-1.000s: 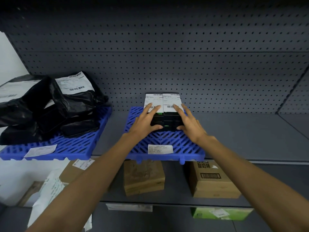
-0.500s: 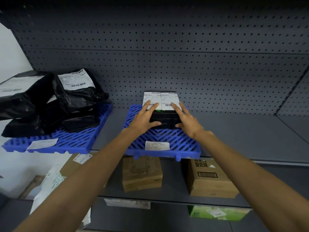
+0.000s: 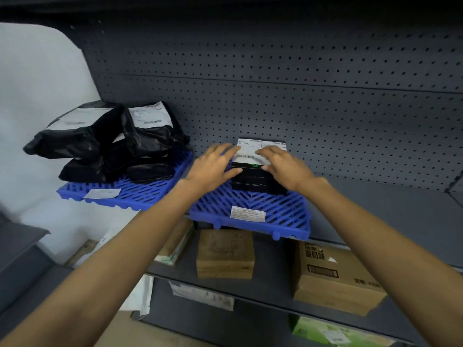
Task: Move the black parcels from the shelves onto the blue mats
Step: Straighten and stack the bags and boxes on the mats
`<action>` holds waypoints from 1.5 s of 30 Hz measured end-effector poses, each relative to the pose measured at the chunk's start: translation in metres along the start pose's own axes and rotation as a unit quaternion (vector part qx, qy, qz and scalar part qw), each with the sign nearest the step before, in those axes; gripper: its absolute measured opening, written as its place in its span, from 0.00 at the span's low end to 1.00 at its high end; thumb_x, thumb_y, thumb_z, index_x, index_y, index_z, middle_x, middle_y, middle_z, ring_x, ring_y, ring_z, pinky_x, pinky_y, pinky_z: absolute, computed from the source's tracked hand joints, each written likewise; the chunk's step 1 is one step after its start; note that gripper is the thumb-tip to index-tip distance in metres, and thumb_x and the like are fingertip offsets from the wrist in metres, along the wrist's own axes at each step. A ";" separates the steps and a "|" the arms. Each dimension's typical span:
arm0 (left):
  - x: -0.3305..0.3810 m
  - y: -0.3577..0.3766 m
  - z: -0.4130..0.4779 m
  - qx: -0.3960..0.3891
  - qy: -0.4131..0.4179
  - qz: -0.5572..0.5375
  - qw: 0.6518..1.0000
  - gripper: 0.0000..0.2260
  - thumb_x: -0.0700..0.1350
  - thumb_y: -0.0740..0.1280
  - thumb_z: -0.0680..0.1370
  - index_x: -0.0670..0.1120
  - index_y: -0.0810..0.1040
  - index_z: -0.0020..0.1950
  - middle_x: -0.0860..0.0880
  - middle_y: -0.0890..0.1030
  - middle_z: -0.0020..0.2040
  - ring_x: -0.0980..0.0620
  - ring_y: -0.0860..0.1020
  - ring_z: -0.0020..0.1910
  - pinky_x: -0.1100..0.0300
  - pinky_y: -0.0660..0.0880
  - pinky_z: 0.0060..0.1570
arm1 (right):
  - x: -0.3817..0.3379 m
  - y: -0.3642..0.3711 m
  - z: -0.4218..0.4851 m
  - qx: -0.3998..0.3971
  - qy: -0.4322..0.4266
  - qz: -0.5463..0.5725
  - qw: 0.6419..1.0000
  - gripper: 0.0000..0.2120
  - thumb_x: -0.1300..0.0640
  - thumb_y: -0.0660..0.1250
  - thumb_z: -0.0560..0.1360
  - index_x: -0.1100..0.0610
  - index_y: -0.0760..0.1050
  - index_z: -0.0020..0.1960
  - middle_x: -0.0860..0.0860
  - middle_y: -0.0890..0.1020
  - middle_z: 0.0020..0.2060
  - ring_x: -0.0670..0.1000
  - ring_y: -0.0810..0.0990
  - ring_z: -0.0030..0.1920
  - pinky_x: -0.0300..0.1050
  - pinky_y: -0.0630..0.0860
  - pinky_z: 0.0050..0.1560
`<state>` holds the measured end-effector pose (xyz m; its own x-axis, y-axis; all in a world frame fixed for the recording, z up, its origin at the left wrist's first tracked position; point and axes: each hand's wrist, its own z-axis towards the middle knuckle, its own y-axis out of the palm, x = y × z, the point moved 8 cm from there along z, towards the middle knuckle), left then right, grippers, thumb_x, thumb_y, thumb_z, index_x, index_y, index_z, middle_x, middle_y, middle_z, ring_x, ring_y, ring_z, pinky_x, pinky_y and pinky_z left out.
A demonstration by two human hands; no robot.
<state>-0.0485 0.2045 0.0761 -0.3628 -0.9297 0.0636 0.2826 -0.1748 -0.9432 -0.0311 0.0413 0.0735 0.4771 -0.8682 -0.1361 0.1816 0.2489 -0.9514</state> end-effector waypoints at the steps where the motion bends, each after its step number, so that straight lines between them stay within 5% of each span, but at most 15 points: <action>1: -0.004 -0.010 -0.004 0.008 -0.003 0.009 1.000 0.29 0.57 0.61 0.81 0.52 0.58 0.79 0.49 0.62 0.77 0.45 0.59 0.76 0.44 0.71 0.66 | -0.009 -0.002 0.005 0.003 -0.011 -0.004 1.000 0.22 0.57 0.62 0.81 0.51 0.64 0.74 0.51 0.67 0.73 0.58 0.70 0.69 0.56 0.74 0.61; 10: -0.088 -0.079 -0.061 0.066 -0.101 0.086 0.989 0.27 0.43 0.63 0.77 0.48 0.64 0.76 0.47 0.68 0.73 0.44 0.64 0.73 0.49 0.70 0.67 | -0.100 0.003 0.062 0.000 -0.103 0.001 0.995 0.26 0.64 0.59 0.78 0.50 0.63 0.74 0.54 0.70 0.71 0.60 0.74 0.62 0.50 0.77 0.47; 14: -0.139 -0.095 -0.080 0.091 -0.146 0.111 0.979 0.25 0.45 0.62 0.78 0.48 0.65 0.76 0.47 0.69 0.72 0.44 0.64 0.73 0.50 0.67 0.69 | -0.146 0.011 0.095 -0.008 -0.121 0.030 0.992 0.29 0.60 0.60 0.80 0.49 0.56 0.78 0.54 0.66 0.74 0.60 0.71 0.66 0.57 0.77 0.54; 20: -0.201 -0.112 -0.071 0.079 -0.160 0.166 0.970 0.26 0.61 0.57 0.81 0.52 0.63 0.77 0.48 0.66 0.75 0.43 0.62 0.75 0.46 0.58 0.74 | -0.193 0.029 0.148 -0.030 -0.123 0.065 0.990 0.40 0.45 0.67 0.77 0.45 0.45 0.79 0.52 0.51 0.79 0.62 0.60 0.74 0.61 0.69 0.66; 27: -0.290 -0.127 -0.082 0.028 -0.250 0.107 0.962 0.27 0.67 0.50 0.79 0.56 0.67 0.74 0.48 0.70 0.73 0.39 0.66 0.72 0.40 0.63 0.70 | -0.214 0.033 0.195 -0.018 -0.159 0.037 0.987 0.32 0.48 0.65 0.79 0.45 0.53 0.78 0.49 0.57 0.78 0.61 0.63 0.73 0.61 0.69 0.66; 36: -0.301 -0.128 -0.083 0.035 -0.263 0.052 0.963 0.29 0.68 0.47 0.79 0.58 0.62 0.76 0.53 0.67 0.76 0.45 0.67 0.73 0.43 0.64 0.69 | -0.211 0.033 0.212 0.003 -0.121 0.031 0.992 0.27 0.55 0.64 0.80 0.48 0.59 0.77 0.50 0.62 0.76 0.62 0.66 0.70 0.60 0.71 0.64; 41: -0.327 -0.142 -0.119 0.063 -0.299 0.024 0.952 0.27 0.67 0.51 0.79 0.57 0.65 0.74 0.51 0.66 0.76 0.44 0.66 0.73 0.41 0.62 0.70 | -0.211 0.018 0.212 0.028 -0.147 0.048 0.988 0.30 0.69 0.59 0.75 0.50 0.65 0.74 0.50 0.67 0.73 0.60 0.66 0.70 0.57 0.71 0.65; 45: -0.328 -0.132 -0.130 0.069 -0.298 -0.037 0.951 0.26 0.60 0.61 0.80 0.49 0.68 0.74 0.45 0.67 0.74 0.44 0.68 0.72 0.48 0.65 0.70 | -0.244 0.000 0.206 0.074 -0.238 0.072 0.966 0.28 0.69 0.57 0.75 0.52 0.68 0.73 0.52 0.72 0.70 0.56 0.68 0.70 0.52 0.66 0.70</action>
<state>-0.0825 0.5746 0.1368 0.1693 -0.9246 0.3411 0.4052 -0.2502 -0.8793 0.0294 0.3416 0.1638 0.8419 -0.5325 -0.0880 0.1876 0.4415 -0.8774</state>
